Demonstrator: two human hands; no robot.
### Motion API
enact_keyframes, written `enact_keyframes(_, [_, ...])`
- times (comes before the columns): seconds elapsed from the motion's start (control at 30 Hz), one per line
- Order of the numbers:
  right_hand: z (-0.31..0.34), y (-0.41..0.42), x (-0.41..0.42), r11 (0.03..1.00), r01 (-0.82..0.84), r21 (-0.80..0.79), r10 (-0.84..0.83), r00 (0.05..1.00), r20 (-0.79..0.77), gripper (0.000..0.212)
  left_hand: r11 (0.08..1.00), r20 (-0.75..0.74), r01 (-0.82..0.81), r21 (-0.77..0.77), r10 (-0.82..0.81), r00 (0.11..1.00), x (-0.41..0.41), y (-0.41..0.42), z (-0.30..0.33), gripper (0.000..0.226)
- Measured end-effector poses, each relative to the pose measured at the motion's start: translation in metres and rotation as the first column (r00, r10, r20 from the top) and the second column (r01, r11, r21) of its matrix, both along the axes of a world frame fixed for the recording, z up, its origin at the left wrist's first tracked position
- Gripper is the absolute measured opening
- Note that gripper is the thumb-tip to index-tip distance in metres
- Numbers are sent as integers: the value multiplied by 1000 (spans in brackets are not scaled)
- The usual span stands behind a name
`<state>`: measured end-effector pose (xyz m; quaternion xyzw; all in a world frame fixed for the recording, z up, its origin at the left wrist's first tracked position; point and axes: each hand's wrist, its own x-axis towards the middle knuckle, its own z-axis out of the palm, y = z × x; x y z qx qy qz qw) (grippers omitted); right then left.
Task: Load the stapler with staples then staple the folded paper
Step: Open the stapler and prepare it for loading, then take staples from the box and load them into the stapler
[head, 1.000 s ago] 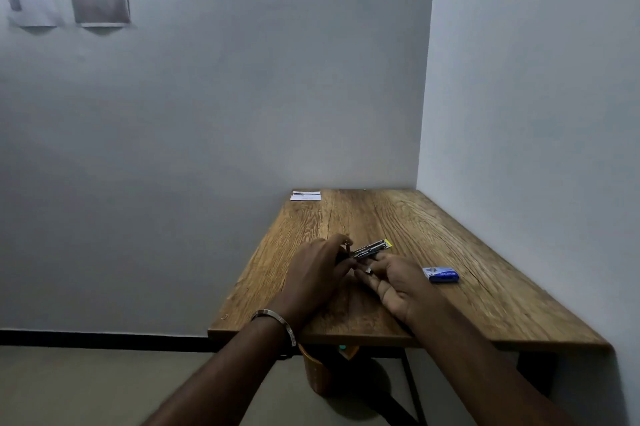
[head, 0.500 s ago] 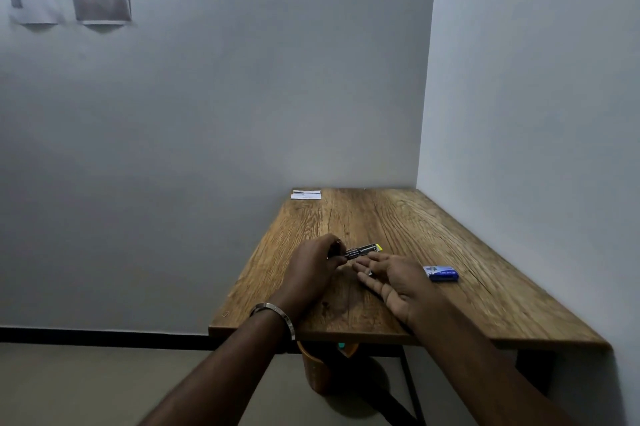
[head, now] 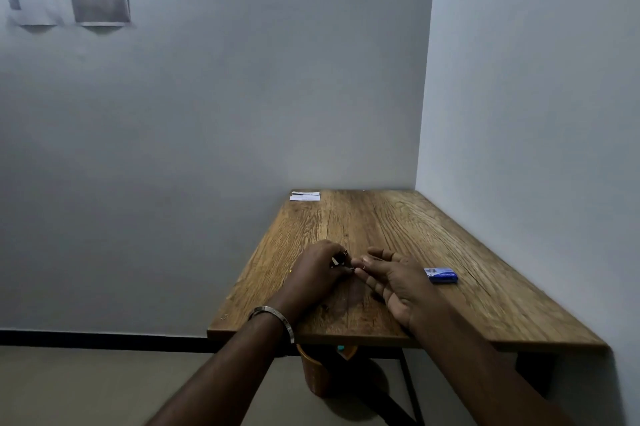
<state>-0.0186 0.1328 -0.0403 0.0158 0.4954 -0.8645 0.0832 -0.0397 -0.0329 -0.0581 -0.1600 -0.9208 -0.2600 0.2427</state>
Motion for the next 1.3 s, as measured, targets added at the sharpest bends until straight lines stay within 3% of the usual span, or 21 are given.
enact_keyframes(0.2, [5,6,0,989,21,148,-11,998,-64,19,1000,8,-20,6,20,1000,-2,-2,-4,30])
enact_keyframes(0.43, [15,34,-20,920,149,363,-36,953,-300,13,999,-14,-37,28,37,999,-2,-2,-5,43])
enact_keyframes(0.53, [18,53,-33,799,280,532,-23,898,-438,10,996,-34,-49,70,52,998,-1,0,-4,45])
enact_keyframes(0.67, [21,81,-49,542,486,686,-17,822,-569,13,991,-71,-60,121,69,995,0,3,0,41])
enact_keyframes(0.83, [14,107,-65,276,545,792,54,814,-579,22,988,-103,-67,141,82,991,1,4,2,38])
enact_keyframes(0.9, [10,114,-70,211,544,812,83,818,-569,25,986,-127,-71,150,90,988,1,4,2,37])
enact_keyframes(1.3, [-7,129,-78,315,426,848,77,879,-470,17,990,-146,-77,121,94,985,4,5,3,23])
